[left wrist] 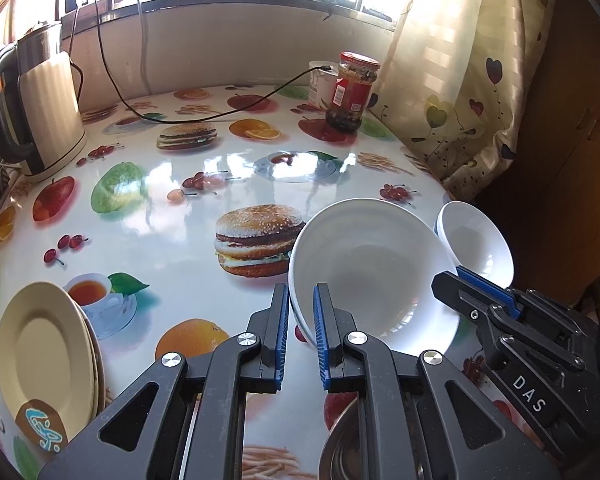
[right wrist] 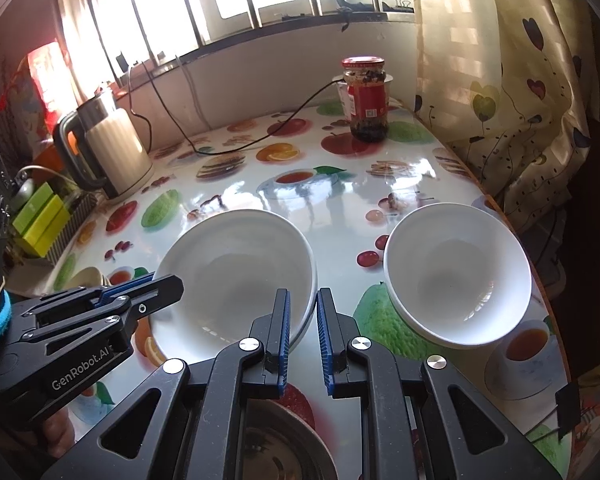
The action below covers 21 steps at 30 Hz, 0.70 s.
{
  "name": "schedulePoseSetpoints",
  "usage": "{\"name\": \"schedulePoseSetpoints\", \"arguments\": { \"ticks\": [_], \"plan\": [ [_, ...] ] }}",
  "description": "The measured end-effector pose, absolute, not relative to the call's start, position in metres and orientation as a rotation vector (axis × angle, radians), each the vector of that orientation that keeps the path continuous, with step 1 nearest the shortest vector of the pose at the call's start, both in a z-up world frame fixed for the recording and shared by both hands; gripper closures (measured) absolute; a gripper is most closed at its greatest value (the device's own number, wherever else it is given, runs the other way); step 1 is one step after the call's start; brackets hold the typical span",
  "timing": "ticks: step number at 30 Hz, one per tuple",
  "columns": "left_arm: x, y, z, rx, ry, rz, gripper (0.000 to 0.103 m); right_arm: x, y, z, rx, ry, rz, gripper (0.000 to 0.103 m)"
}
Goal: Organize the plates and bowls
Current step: 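Lift the white bowl with both grippers and carry it over the steel bowl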
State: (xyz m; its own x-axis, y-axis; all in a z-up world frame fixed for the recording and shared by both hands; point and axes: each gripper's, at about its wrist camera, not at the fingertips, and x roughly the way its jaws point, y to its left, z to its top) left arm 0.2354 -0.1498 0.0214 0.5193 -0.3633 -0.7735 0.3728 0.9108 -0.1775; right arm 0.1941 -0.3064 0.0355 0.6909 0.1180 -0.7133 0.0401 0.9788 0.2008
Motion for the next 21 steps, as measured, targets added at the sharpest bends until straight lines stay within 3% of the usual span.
{"name": "schedulePoseSetpoints", "arguments": {
  "ticks": [21],
  "plan": [
    [0.193,-0.141,0.048,0.000,0.866,-0.470,0.090,0.144,-0.299,0.066,0.205,0.728,0.036,0.089]
  ]
}}
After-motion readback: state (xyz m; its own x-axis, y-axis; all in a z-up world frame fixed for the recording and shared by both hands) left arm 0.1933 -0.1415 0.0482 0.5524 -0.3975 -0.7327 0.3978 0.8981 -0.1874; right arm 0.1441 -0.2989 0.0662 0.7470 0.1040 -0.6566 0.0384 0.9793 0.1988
